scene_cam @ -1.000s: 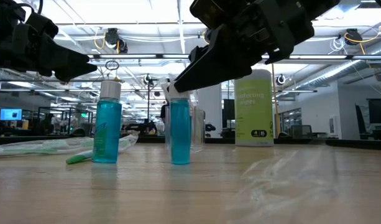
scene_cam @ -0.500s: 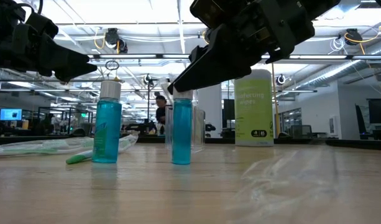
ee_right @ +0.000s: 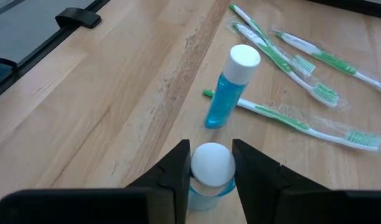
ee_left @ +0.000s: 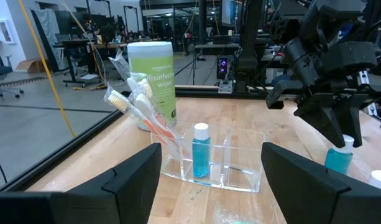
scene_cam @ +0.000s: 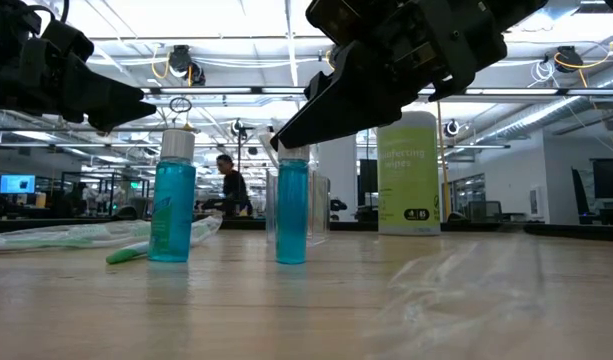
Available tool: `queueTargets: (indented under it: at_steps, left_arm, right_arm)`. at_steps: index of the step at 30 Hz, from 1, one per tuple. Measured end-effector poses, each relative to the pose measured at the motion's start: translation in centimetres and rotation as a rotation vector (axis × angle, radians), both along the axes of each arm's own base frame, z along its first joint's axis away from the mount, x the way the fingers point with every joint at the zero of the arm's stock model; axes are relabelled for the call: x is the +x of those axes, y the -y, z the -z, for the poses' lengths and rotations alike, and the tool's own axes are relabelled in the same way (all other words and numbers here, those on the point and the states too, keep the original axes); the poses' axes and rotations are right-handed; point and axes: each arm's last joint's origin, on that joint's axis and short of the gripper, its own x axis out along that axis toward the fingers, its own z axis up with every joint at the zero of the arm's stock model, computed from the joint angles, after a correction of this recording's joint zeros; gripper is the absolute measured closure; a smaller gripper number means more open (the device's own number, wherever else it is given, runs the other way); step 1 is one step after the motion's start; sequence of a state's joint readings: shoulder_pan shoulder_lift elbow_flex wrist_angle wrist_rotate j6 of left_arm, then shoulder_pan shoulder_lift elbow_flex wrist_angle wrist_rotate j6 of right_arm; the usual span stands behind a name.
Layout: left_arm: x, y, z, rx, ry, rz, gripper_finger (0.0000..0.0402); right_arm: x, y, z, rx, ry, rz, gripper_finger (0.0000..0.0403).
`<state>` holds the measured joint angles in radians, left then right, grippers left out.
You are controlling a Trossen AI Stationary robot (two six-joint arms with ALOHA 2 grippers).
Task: Pick & Place toothbrushing station
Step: Put the blue mouthwash into the middle portion of the transparent organizer
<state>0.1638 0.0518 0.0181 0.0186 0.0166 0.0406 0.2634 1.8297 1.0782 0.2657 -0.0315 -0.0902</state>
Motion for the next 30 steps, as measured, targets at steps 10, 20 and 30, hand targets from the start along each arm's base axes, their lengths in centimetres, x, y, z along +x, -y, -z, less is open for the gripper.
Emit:
queueTargets:
  at_steps: [10, 20, 30]
  left_arm:
    - [0.0, 0.0, 0.0, 0.000, 0.000, -0.001, 0.0117]
    - [0.0, 0.0, 0.0, 0.000, 0.000, -0.001, 0.0117]
    - [0.0, 0.0, 0.0, 0.000, 0.000, 0.000, 0.0117]
  right_arm:
    - [-0.4, 0.8, -2.5, 0.014, 0.070, 0.019, 0.0315]
    - [-1.5, 3.9, -7.3, -0.018, 0.199, 0.068, 0.0313]
    - [-2.7, 9.8, -9.7, -0.075, 0.219, 0.210, 0.0313]
